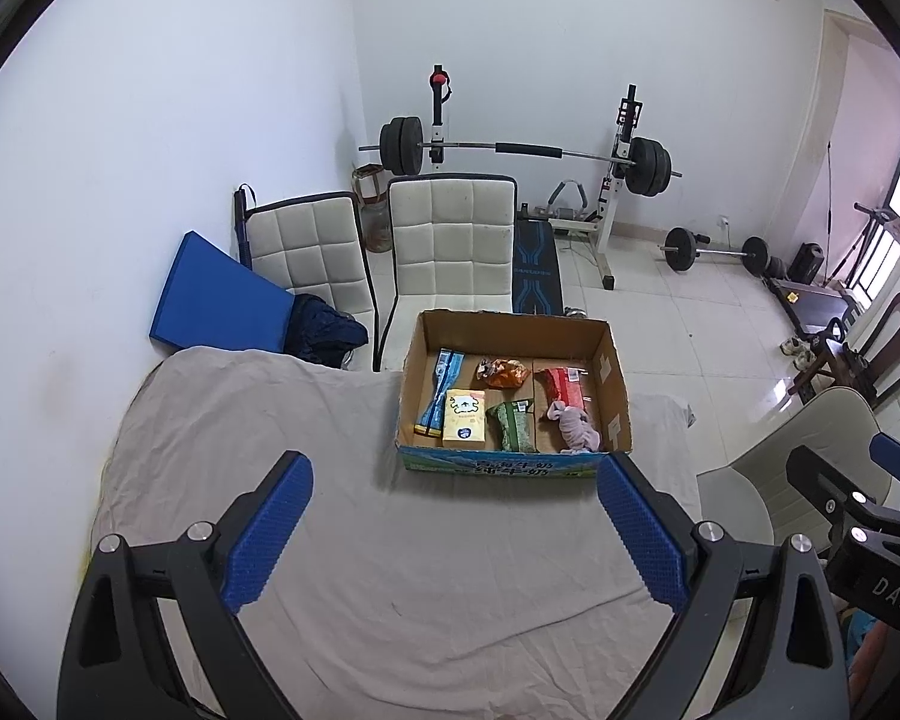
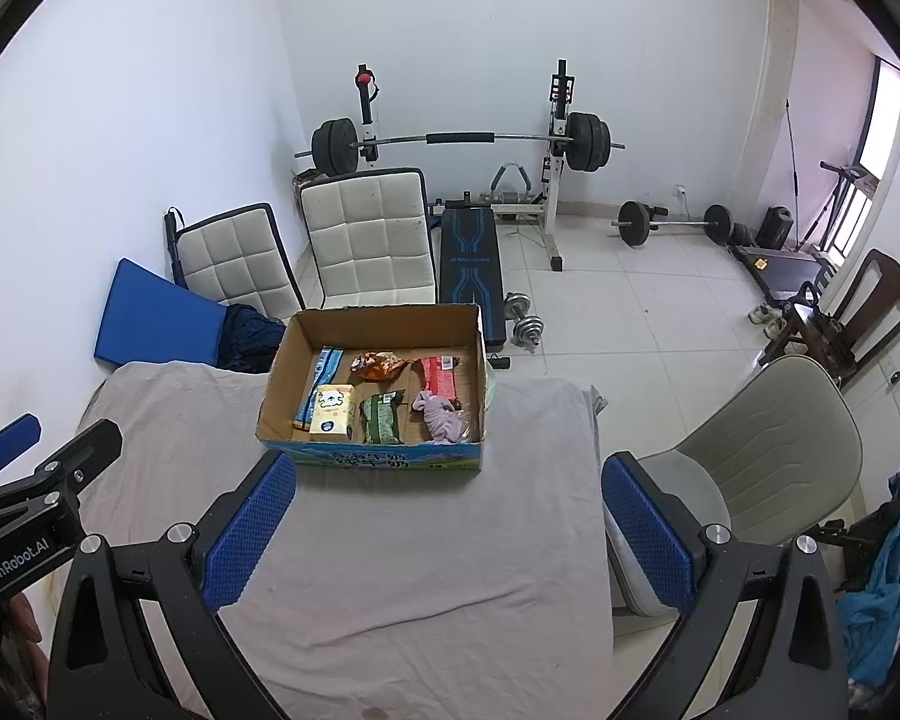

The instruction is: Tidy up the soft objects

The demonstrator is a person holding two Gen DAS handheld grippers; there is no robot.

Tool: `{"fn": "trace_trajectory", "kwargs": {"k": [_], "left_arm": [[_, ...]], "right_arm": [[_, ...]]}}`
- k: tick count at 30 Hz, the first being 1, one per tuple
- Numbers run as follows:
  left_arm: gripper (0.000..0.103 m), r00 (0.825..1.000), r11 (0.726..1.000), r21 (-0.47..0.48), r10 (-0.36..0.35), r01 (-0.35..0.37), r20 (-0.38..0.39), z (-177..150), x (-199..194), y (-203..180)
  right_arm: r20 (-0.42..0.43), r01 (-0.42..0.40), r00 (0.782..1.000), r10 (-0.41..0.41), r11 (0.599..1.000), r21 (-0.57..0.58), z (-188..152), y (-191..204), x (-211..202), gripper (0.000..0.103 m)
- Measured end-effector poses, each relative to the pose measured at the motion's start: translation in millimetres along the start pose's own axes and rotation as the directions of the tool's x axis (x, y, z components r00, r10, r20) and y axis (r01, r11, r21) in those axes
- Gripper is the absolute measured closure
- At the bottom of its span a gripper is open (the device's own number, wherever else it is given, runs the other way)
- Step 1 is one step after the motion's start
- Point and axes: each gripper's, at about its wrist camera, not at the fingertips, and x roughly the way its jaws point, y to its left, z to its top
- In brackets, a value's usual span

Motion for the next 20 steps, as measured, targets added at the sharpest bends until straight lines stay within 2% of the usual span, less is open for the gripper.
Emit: {"fn": "trace_trajectory", "kwargs": {"k": [20], "left_arm": [[0.006, 1.0, 1.0, 0.005, 0.018, -0.018, 0.014, -4.8, -7.5, 1.9]], "right_arm": [[0.012, 0.002, 1.0, -0.002, 1.0, -0.004, -1.6, 0.1, -8.7, 0.0]]}}
